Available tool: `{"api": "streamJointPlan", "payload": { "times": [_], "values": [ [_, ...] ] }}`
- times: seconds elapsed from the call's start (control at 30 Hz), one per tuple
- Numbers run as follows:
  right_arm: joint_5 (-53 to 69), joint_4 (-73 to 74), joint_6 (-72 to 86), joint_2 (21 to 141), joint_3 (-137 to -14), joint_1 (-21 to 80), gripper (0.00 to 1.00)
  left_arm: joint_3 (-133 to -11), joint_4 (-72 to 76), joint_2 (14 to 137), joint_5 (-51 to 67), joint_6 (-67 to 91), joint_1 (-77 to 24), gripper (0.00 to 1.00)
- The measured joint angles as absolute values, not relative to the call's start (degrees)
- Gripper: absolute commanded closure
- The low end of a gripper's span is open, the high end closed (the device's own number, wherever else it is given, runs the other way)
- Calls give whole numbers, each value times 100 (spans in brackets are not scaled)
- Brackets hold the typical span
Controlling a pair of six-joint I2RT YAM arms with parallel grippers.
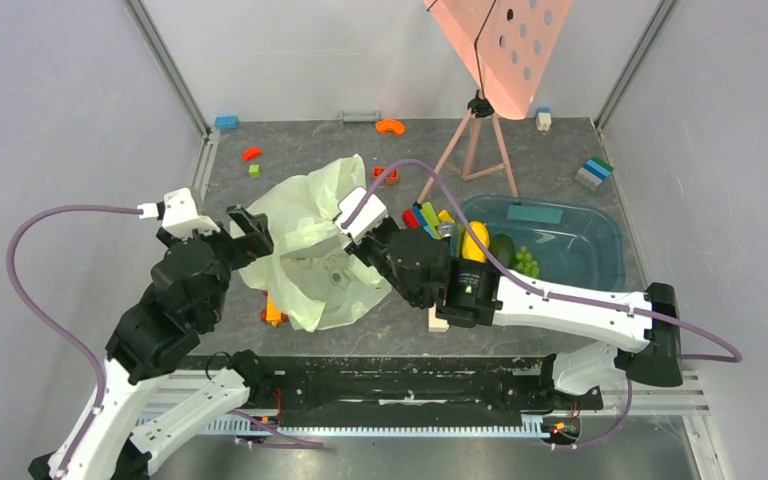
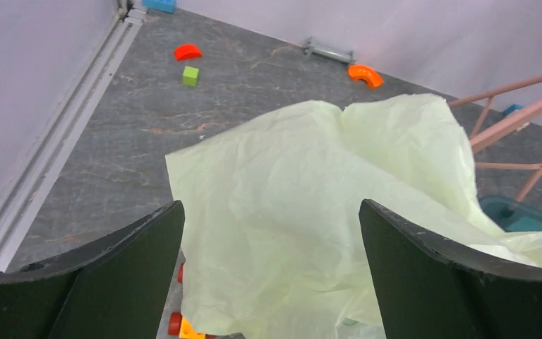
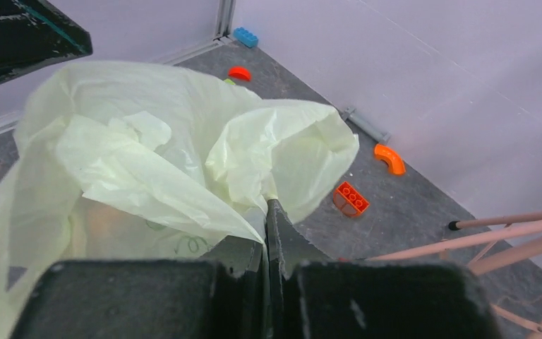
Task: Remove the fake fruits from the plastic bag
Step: Place the plastic bag at the center of the board, then adjust the plastic bag at the center of the board.
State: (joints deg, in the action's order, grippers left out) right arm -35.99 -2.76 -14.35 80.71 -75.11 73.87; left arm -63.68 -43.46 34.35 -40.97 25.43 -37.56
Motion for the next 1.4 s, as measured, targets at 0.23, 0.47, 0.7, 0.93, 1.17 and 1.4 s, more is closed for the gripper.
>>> {"api": "streamJointPlan", "payload": {
  "times": [0.23, 0.47, 0.7, 0.93, 1.17, 1.4],
  "values": [
    [-3573, -296, -1177, 7900, -6661, 7070, 74, -6318, -4576, 3557, -4206, 2552, -3756, 0],
    [-3284, 64, -729, 8350, -6230, 6372, 12, -6149, -4582, 3568, -4121, 2552, -3758, 0],
    [-2641, 97, -683, 7988, -6106, 6370, 2, -6114, -4571, 3649, -3806, 2550, -3758, 0],
    [-1660, 117, -681, 6987, -5808, 6375, 2, -5861, -4534, 3760, -3540, 2547, -3758, 0],
    [-1024, 248, -648, 6796, -5701, 6375, 2, -5802, -4488, 3760, -3430, 2545, -3758, 0],
    [-1090, 552, -891, 7837, -6001, 6289, 27, -5795, -4493, 3675, -3426, 2545, -3758, 0]
  ]
}}
